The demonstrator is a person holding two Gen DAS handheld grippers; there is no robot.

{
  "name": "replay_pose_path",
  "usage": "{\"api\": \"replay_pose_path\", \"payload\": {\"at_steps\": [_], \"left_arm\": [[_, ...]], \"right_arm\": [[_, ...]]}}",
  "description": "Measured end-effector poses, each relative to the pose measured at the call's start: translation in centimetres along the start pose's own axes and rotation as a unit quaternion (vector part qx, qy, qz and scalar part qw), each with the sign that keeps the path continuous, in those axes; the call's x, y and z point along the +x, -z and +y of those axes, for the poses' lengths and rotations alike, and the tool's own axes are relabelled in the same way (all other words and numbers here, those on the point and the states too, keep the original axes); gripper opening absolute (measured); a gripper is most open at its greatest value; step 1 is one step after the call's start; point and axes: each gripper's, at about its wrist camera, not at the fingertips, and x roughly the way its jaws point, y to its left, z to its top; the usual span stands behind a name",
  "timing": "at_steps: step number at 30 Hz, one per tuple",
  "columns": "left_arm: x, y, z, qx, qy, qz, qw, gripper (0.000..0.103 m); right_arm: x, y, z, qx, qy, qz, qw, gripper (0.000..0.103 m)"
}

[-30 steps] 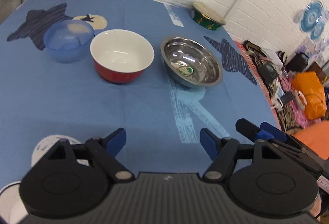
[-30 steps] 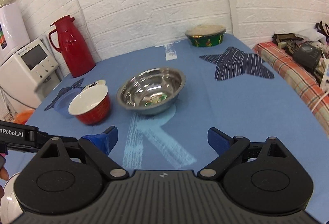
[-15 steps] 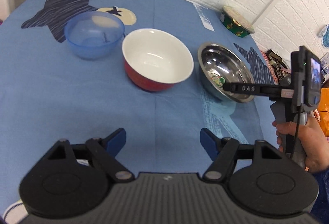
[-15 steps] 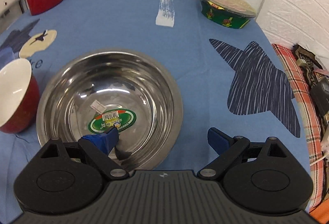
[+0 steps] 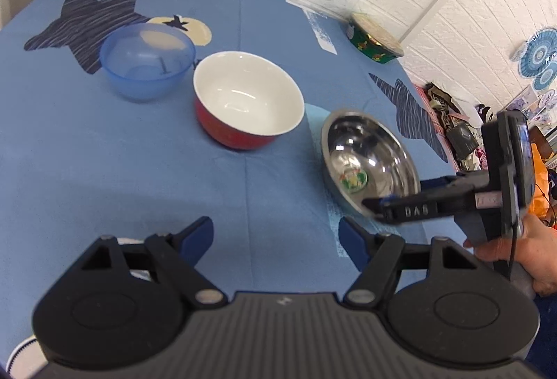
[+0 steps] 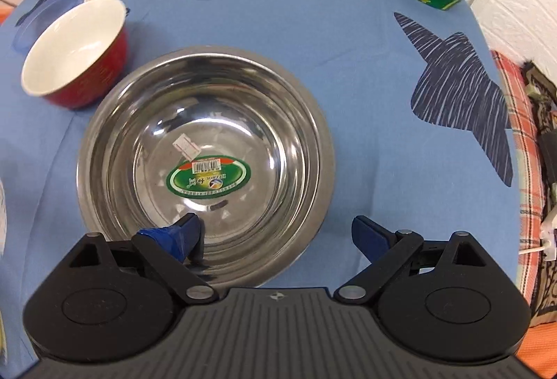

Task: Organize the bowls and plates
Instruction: 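Move the left gripper to the stainless steel bowl and grasp its rim, then lift the steel bowl with the left gripper toward the plate stack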

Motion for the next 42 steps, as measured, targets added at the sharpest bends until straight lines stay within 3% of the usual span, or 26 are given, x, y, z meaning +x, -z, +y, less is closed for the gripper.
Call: {"api": "replay_pose_path", "payload": {"at_steps": [3,6,12,18,20,22,25,27,29,34,42], "left_arm": [[0.7,-0.3,-0.8,-0.01,0.008,0.007,0.9999,0.072],[2.3,-1.0,-2.0,-0.038,0.016,0.011,0.9991,0.072],[5.8,-2.1,-3.5,-0.084,-0.019,-0.01,0.9963,0.072],[8.6,-1.9,-4.6,-0.079,-0.047,0.01,0.9957,0.07],[9.4,-2.0,-4.8,-0.078,-0.049,0.015,0.9957,0.055],[9.9,-2.1,-5.2,-0.063,-0.059,0.009,0.9963,0.033],[10.2,-2.4,-5.2,-0.049,-0.05,0.019,0.9974,0.016],[9.9,-2.0,-5.5,-0.036,-0.035,0.031,0.9983,0.008],[8.8,-1.3,-6.3,-0.006,-0.047,0.018,0.9987,0.008],[5.3,0.3,-6.6,0.021,-0.036,0.005,0.9991,0.008],[0.1,7.1,-6.6,0.061,-0.009,0.034,0.9975,0.008]], "right_arm": [[-1.0,0.9,-0.7,0.048,0.006,-0.056,0.997,0.082],[-0.5,1.0,-1.3,0.084,-0.002,-0.078,0.993,0.082],[0.9,1.3,-1.5,0.085,-0.012,-0.102,0.991,0.082],[1.4,1.6,-1.7,0.077,-0.031,-0.128,0.988,0.082],[1.4,1.8,-1.7,0.074,-0.037,-0.141,0.987,0.081],[1.2,2.3,-1.6,0.074,-0.062,-0.16,0.982,0.078],[0.5,2.8,-0.4,0.053,-0.099,-0.166,0.98,0.071],[-0.4,3.2,0.7,0.04,-0.107,-0.171,0.979,0.064],[-1.5,3.6,1.7,0.024,-0.092,-0.183,0.978,0.065],[-4.3,5.5,2.6,0.028,-0.099,-0.197,0.975,0.065],[-8.5,12.8,6.6,0.018,-0.072,-0.202,0.977,0.066]]}}
